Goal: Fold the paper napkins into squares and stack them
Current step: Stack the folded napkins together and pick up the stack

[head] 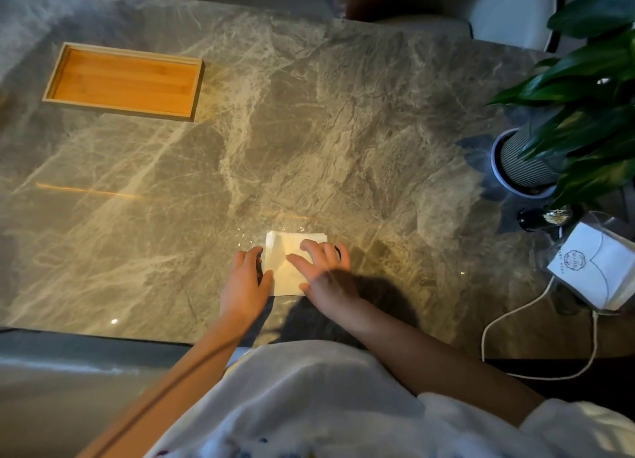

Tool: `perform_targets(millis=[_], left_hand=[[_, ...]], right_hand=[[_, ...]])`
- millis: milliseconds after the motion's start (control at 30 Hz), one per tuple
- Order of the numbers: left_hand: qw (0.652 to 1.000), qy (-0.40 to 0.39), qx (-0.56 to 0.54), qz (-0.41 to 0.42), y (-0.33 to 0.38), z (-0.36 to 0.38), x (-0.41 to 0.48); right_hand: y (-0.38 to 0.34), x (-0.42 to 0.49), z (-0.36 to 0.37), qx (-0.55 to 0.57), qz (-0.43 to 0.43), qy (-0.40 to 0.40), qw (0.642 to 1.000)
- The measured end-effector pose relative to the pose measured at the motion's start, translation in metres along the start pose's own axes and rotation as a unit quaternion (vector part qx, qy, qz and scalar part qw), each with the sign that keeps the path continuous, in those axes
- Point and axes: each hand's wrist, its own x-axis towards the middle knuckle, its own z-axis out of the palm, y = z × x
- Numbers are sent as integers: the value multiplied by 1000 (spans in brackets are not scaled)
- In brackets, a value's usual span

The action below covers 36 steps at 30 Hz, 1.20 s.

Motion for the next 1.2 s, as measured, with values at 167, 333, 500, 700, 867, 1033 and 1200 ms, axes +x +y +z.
perform_targets(millis=[167,333,500,700,867,1033,1200], left_hand=[[996,-54,-54,-52,11,1,8],[984,-57,-131,-106,17,3,15],[963,-48,-205,-170,16,1,17],[914,-79,-326,-230,26,-5,19],[944,-90,-248,-198,30,-5,21],[954,-34,-234,-184,36,-2,18],[911,-48,-355,-203,41,-2,11]], right_hand=[[1,0,2,13,4,9,1000],[2,0,1,50,23,-29,998],[6,-2,4,54,18,-38,998],[9,-1,5,65,18,-51,996],[11,-2,4,75,16,-59,995],[11,-4,2,92,20,-66,993],[11,-3,-2,105,36,-80,991]])
